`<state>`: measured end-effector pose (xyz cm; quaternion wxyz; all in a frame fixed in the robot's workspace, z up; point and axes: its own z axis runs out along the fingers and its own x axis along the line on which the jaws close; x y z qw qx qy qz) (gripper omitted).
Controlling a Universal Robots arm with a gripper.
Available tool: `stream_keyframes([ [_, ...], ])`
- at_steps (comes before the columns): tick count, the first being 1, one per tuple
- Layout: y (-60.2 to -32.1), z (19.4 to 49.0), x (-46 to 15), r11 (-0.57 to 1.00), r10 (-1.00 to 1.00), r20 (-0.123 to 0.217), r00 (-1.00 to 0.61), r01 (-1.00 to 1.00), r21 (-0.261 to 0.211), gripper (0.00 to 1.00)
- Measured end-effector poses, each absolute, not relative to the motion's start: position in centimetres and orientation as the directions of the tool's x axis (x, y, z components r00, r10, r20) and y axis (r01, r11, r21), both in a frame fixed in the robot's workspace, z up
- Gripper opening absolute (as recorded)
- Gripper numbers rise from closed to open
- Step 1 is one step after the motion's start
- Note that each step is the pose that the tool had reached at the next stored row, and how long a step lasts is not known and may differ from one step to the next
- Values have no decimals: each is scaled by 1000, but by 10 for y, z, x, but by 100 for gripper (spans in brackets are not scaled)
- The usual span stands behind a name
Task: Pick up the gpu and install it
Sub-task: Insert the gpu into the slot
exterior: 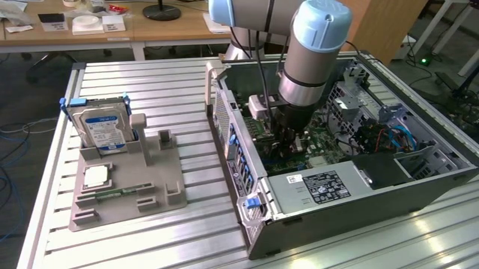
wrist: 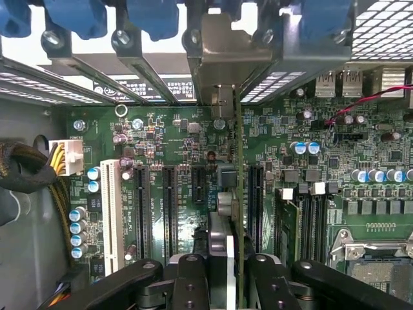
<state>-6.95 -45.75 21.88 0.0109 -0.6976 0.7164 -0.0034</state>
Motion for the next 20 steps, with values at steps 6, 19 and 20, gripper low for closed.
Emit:
stream_keyframes([
  [6,-458,212,-70,27,-1000,-10,-26,-999,-19,28],
  [19,-457,209,-71,27,-1000,-13,-26,-999,-27,35],
  [20,-457,211,-71,27,-1000,-12,-26,-999,-28,35],
])
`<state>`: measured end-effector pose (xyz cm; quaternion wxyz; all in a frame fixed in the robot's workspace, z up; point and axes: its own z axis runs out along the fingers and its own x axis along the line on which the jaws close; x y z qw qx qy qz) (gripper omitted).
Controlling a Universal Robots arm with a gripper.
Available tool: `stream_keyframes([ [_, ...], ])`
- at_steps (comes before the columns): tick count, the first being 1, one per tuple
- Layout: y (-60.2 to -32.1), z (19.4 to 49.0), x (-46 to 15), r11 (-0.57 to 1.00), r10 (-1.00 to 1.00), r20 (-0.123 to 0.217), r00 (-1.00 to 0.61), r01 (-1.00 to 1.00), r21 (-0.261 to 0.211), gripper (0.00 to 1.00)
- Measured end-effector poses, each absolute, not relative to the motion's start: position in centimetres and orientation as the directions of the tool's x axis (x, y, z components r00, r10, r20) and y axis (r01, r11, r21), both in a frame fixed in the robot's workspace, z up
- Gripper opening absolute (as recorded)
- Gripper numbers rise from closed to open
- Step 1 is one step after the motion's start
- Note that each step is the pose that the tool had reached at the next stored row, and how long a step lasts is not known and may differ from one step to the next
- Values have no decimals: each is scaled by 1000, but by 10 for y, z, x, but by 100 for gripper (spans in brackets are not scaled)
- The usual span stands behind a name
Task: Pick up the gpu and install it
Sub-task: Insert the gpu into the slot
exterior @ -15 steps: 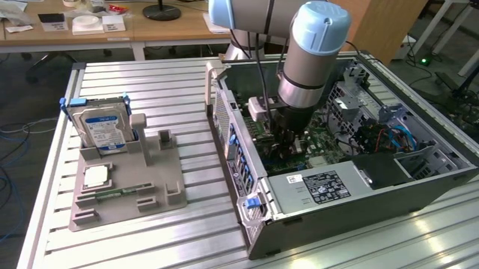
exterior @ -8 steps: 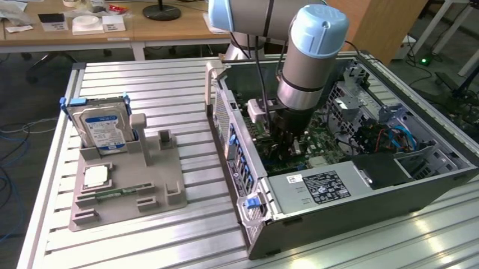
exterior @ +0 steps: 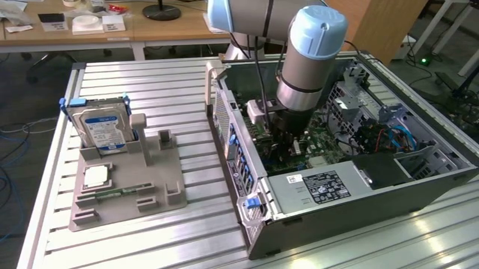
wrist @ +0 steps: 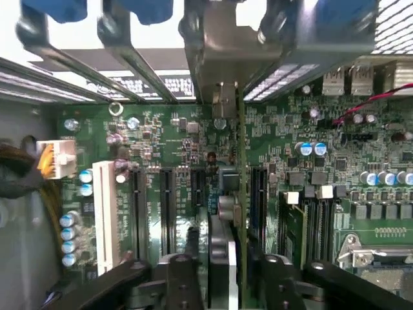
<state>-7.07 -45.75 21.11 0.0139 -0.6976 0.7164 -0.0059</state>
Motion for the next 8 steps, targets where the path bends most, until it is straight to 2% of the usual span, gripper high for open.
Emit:
stream_keyframes([
  [1,-458,214,-71,27,-1000,-12,-26,-999,-29,35],
  [2,-457,217,-71,27,-1000,-12,-26,-999,-30,42],
  [8,-458,242,-71,27,-1000,-12,-26,-999,-35,42],
])
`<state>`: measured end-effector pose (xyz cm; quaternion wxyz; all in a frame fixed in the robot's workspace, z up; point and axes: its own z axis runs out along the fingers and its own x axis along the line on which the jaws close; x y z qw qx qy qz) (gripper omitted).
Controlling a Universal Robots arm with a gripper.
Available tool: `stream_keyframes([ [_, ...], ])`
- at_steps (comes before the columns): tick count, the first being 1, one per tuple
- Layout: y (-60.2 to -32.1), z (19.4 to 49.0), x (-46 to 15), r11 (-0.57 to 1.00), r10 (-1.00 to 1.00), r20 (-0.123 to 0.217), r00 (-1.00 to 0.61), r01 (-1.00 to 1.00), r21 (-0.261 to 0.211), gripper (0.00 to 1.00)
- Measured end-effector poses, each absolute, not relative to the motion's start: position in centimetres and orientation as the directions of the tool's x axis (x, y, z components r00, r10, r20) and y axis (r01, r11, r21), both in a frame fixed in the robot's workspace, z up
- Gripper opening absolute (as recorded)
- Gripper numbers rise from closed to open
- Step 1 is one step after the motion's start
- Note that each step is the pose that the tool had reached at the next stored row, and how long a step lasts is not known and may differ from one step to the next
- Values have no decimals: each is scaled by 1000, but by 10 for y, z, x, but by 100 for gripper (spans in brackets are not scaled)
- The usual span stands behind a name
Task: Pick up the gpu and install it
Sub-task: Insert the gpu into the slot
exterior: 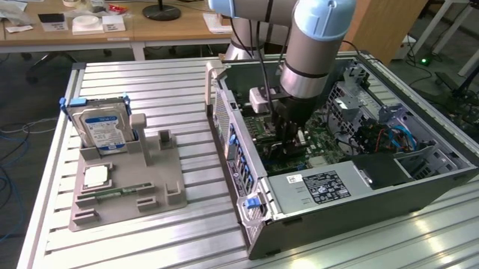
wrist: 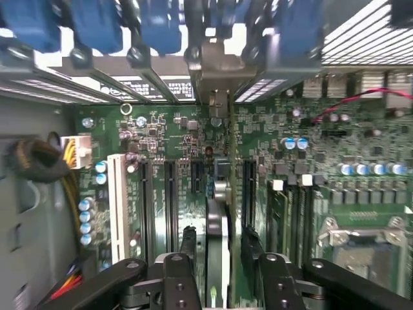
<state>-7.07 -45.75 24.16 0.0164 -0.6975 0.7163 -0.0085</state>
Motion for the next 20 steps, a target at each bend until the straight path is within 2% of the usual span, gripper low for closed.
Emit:
stream_keyframes([
  [8,-457,274,-71,27,-1000,-12,-26,-999,-42,42],
  [12,-457,276,-71,26,-1000,-12,-26,-999,-45,40],
  [16,-457,276,-71,25,-1000,-12,-25,-999,-45,16],
  [17,-457,276,-71,25,-1000,-12,-24,-999,-45,16],
  [18,-457,276,-71,25,-1000,-12,-24,-999,-45,11],
  [20,-457,276,-71,24,-1000,-12,-24,-999,-45,11],
])
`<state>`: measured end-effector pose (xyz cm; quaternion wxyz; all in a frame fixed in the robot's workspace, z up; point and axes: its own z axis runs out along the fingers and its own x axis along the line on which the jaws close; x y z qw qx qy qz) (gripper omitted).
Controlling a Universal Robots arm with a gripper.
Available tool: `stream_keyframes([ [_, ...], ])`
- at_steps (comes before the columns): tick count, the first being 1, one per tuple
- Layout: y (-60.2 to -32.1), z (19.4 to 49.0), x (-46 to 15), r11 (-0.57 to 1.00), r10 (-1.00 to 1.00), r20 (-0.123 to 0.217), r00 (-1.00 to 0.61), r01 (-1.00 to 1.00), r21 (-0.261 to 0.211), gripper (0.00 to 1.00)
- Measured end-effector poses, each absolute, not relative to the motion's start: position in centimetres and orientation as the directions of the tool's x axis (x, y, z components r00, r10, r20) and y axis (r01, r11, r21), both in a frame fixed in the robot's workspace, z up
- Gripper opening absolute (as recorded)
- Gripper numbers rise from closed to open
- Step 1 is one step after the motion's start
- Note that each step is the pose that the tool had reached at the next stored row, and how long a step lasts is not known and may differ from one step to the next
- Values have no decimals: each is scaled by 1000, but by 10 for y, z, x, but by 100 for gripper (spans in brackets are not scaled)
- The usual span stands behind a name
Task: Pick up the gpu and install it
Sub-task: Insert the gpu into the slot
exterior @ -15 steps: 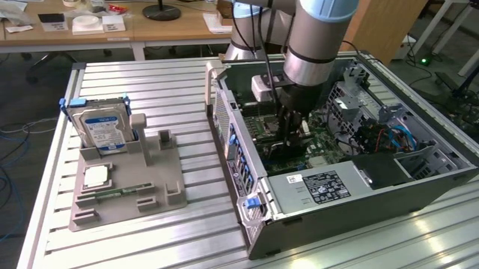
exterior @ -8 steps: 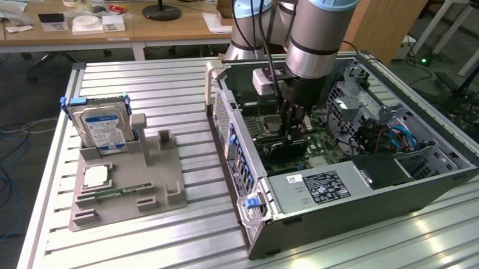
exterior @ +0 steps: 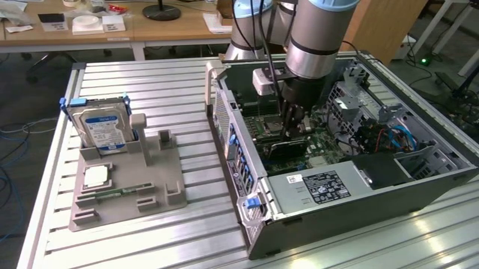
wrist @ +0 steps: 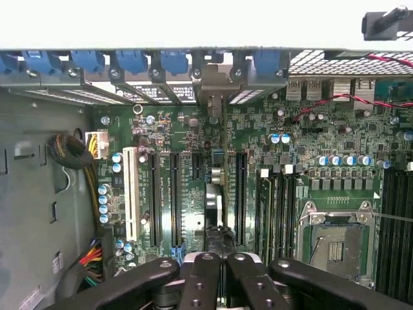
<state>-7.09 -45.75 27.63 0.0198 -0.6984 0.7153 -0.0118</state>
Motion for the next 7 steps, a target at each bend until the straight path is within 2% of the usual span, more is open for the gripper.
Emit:
stream_keyframes([
  [7,-457,276,-71,21,-1000,-12,-21,-999,-45,11],
])
